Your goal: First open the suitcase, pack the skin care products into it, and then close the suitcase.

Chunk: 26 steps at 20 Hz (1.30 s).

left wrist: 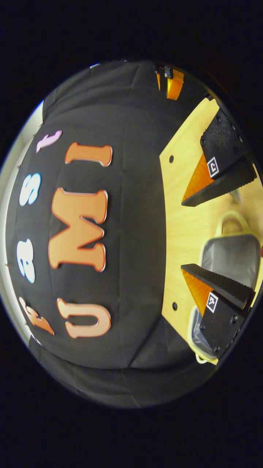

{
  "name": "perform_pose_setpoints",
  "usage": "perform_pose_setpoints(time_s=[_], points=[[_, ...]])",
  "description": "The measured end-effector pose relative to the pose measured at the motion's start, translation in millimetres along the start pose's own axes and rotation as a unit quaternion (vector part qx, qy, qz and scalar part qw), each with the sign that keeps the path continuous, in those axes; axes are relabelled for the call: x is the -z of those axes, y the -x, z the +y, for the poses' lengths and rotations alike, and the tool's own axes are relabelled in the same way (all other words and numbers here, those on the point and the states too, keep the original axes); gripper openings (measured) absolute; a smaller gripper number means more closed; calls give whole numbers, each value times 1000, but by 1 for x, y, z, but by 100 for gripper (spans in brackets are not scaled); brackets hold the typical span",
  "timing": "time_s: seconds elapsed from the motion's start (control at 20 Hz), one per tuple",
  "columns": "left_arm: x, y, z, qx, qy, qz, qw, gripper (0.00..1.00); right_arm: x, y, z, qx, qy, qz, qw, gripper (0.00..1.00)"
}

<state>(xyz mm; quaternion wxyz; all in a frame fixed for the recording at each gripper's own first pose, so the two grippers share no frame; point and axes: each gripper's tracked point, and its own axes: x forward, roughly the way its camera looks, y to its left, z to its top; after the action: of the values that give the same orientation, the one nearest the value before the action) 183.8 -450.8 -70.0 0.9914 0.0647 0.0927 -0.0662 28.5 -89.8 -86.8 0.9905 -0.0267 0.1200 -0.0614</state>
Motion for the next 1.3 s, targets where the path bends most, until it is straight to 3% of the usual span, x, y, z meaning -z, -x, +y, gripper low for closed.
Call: perform_pose_setpoints(time_s=[0.15, 0.35, 0.75, 0.95, 1.1, 1.15, 1.2, 1.25, 1.3], points=[[27, -9, -56, 33, -13, 13, 999, 97, 16, 2, -17, 5, -1, 17, 1000, 95], [82, -27, -91, 45, -38, 52, 997, 95, 34, 4, -34, 13, -2, 38, 999, 95], [186, -48, -106, 49, -46, 128, 989, 98, 64, 1, -51, 24, 1, 75, 997, 96], [209, -54, -94, 24, -43, 144, 988, 98, 78, 0, -54, 34, 5, 92, 995, 95], [227, -60, -95, 19, -42, 160, 986, 69, 86, 2, -53, 35, -1, 103, 994, 95], [233, -60, -97, 20, -45, 168, 985, 64, 87, 2, -53, 35, -1, 105, 994, 95], [237, -60, -97, 17, -49, 169, 984, 48, 87, 2, -53, 35, 0, 105, 994, 95], [234, -64, -100, 25, -52, 163, 985, 41, 88, 2, -52, 37, 3, 103, 994, 95], [234, -63, -102, 31, -51, 165, 985, 39, 88, 2, -51, 37, 4, 103, 994, 95]])
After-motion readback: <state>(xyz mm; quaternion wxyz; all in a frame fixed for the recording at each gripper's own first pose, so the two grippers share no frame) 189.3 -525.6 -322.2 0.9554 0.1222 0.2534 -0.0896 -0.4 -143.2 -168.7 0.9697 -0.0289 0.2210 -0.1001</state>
